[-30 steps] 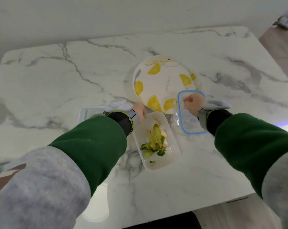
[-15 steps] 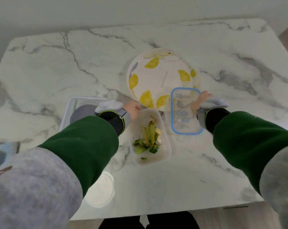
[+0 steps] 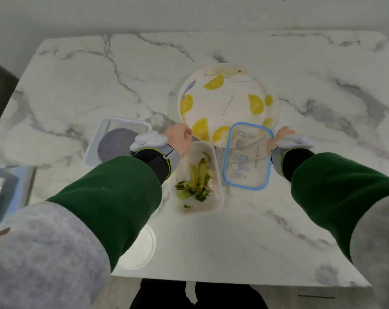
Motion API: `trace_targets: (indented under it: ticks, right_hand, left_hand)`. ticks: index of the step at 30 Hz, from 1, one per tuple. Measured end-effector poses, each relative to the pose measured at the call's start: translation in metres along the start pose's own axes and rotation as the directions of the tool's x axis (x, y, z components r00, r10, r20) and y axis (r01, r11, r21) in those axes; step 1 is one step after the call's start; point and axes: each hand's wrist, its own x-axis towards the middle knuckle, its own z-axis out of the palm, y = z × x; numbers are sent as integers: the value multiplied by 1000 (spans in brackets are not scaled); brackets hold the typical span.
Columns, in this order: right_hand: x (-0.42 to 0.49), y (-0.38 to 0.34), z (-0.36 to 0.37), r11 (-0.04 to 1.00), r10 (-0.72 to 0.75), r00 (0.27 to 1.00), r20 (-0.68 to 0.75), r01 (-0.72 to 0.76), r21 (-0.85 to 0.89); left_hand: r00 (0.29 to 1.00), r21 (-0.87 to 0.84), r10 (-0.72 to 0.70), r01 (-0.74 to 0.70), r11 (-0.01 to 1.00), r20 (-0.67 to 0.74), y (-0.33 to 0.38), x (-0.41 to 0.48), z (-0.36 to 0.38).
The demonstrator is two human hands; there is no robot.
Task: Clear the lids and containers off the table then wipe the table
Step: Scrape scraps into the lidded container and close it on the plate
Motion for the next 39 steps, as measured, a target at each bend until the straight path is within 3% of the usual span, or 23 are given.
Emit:
trace_targets:
  ticks: [5, 12, 18, 21, 23, 26, 30, 32, 35, 39]
  right_hand:
    - [-1, 3, -2, 995, -25, 989, 145, 11, 98]
    - [-12, -16, -37, 981, -88, 993, 76, 73, 181]
    - [-38, -46, -70, 882, -262, 955, -139, 296, 368]
    - [-66, -62, -80, 716, -361, 876, -320, 480, 507]
    - [-84, -75, -87, 646, -423, 828, -368, 560, 518]
    - [-105, -90, -90, 610, -500, 781, -376, 625, 487]
    - [-134, -101, -83, 569, -660, 678, -323, 732, 373]
    - [-150, -105, -79, 543, -739, 625, -251, 774, 326]
    - [-172, -108, -71, 492, -838, 535, -107, 826, 275]
    - [-179, -108, -59, 411, -901, 422, 97, 905, -113]
  left_hand:
    - [1000, -22, -21, 22, 1000, 7, 0, -5, 1]
    - [999, -26, -11, 12, 1000, 38, 4, -8, -4]
    - [998, -110, 24, -18, 994, 54, 5, -14, -18]
    - [997, -328, -2, 27, 944, 78, 6, -16, -28]
    - [989, -530, -84, 138, 837, 124, 9, -19, -36]
    - [940, -769, -197, 341, 540, 278, 8, -24, -57]
    - [903, -868, -219, 420, 264, 370, -7, -26, -77]
    - [899, -869, -230, 425, 252, 373, -17, -27, -82]
    - [912, -855, -238, 399, 331, 333, -28, -33, -80]
    - [940, -839, -299, 294, 457, 166, -36, -40, -66]
